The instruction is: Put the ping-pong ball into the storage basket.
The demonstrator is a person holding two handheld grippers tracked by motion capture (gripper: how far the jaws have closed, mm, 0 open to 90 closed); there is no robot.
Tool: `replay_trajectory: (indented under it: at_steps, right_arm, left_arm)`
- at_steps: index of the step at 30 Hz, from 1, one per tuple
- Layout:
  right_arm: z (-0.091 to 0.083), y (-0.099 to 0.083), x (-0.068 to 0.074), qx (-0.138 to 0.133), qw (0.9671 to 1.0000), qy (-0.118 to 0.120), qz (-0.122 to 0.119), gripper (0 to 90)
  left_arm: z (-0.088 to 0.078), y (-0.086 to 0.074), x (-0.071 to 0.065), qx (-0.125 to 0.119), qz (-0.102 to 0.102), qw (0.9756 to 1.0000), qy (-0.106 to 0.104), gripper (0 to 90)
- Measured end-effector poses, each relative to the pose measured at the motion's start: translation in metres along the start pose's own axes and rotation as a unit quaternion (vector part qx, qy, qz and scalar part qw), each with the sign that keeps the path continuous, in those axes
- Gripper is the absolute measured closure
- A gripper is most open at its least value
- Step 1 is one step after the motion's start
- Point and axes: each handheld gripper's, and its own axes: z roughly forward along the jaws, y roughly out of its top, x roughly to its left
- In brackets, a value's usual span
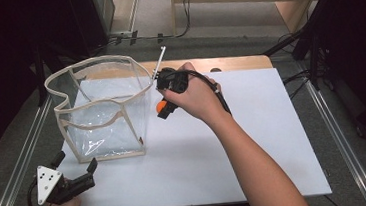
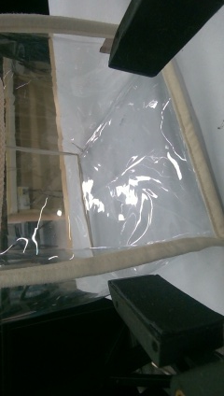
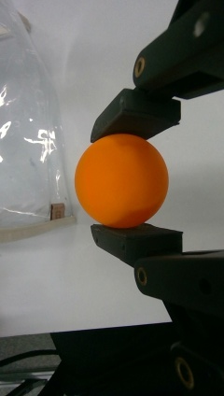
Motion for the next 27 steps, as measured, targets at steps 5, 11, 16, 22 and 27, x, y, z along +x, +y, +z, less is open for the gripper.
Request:
replay_trajectory:
  at_steps: [5,11,16,22,27]
  right_arm:
    - [-0.004,0.005,-0.001,0.001,1.0,-0.002,-0.006,48.3]
    - [-0.009,0.012,-0.001,0.004,0.9999,-0.006,-0.012,48.3]
    - [-0.014,0.016,-0.001,0.005,0.9999,-0.007,-0.015,48.3]
    - [-0.023,0.022,-0.001,0.0,0.9999,0.0,-0.016,48.3]
    - [-0.029,0.027,-0.001,-0.002,0.9998,-0.002,-0.018,48.3]
  left_arm:
    - [0.0,0.0,0.0,0.0,0.0,1.0,0.0,0.0]
    - [0.0,0.0,0.0,0.0,0.0,1.0,-0.001,0.0]
    - [0.0,0.0,0.0,0.0,0.001,1.0,-0.001,0.0]
    - [0.0,0.0,0.0,0.0,0.0,1.0,0.002,0.0]
    - [0.0,0.0,0.0,0.0,0.001,1.0,0.002,0.0]
